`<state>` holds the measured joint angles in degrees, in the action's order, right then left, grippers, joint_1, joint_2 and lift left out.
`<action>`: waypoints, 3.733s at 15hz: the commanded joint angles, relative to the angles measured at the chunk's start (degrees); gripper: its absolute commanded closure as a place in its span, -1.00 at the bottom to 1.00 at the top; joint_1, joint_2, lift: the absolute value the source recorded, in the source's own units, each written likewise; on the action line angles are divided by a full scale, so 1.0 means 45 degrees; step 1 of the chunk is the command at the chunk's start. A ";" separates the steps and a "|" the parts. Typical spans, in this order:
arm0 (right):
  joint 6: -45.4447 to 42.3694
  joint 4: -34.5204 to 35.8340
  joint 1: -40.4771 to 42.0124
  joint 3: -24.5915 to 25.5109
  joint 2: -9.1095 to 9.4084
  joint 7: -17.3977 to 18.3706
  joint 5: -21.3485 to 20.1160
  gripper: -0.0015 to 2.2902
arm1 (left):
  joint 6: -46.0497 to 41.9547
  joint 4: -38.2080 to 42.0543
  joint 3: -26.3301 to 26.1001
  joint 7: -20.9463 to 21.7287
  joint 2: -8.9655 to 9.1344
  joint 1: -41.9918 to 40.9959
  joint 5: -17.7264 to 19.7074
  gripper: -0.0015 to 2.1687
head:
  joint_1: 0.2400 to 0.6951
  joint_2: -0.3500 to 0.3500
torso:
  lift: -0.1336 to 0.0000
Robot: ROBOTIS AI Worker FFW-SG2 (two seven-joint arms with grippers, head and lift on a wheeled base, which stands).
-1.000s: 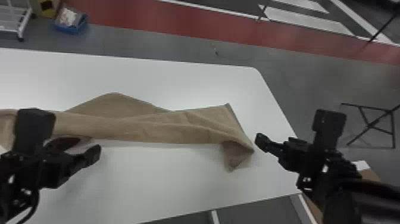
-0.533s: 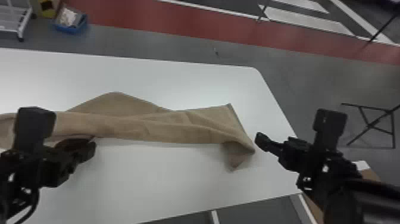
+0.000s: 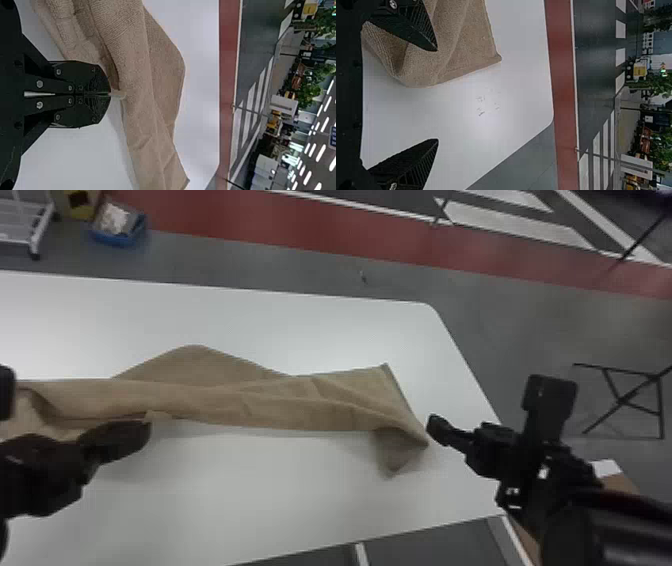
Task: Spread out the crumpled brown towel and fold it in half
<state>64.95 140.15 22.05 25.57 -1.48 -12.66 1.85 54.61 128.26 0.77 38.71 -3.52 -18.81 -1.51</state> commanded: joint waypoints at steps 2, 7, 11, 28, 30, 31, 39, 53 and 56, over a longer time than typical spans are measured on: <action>0.0051 -0.0207 0.0003 -0.0332 -0.0121 -0.0506 -0.0294 -0.91 | 0.2193 0.0833 0.3383 0.1963 -0.0019 -0.0019 0.4475 0.06 | 1.00 -1.00 | -0.87; 0.0090 -0.0207 0.0120 -0.2675 -0.0824 -0.3846 -0.4161 -0.84 | 0.3209 0.0560 0.5317 0.2901 -0.0039 0.0196 0.6565 0.06 | 1.00 -0.85 | -0.87; -0.0144 -0.0246 0.0238 -0.3886 -0.1956 -0.6854 -0.6680 -0.83 | 0.3170 0.0032 0.5434 0.3213 -0.0039 0.0411 0.6565 0.06 | 1.00 -0.61 | -0.87; -0.0066 -0.0813 0.0648 -0.4843 -0.2796 -1.0916 -1.0548 -0.76 | 0.3170 -0.0983 0.5083 0.3096 -0.0078 0.0899 0.6174 0.06 | 1.00 -0.56 | -0.87; 0.0012 -0.1067 0.0531 -0.4883 -0.2796 -1.0936 -1.0704 -0.75 | 0.3170 -0.0983 0.5063 0.3096 -0.0078 0.0880 0.6155 0.06 | 1.00 -0.59 | -0.87; 0.0012 -0.1145 0.0531 -0.4804 -0.2796 -1.0955 -1.0704 -0.75 | 0.3170 -0.0983 0.5063 0.3077 -0.0078 0.0880 0.6135 0.06 | 1.00 -0.60 | -0.87; 0.0051 -0.1887 0.0159 -0.4980 -0.2933 -1.1033 -1.1016 -0.59 | 0.3170 -0.0905 0.4966 0.3155 -0.0078 0.0704 0.6077 0.06 | 1.00 -0.69 | -0.87; 0.0325 -0.2297 -0.0290 -0.5605 -0.2855 -1.1014 -1.1485 0.02 | 0.3170 -0.0885 0.5161 0.3291 -0.0078 0.0606 0.6116 0.06 | 1.00 -0.62 | -0.87; 0.0325 -0.1672 -0.0309 -0.4883 -0.2679 -1.0799 -1.1055 0.16 | 0.3170 -0.0846 0.5258 0.3291 -0.0078 0.0626 0.6174 0.06 | 1.00 -0.63 | -0.87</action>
<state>66.39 130.86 20.68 1.74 -13.98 -61.36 -49.11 68.87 124.32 24.19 53.53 -3.87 -16.07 26.16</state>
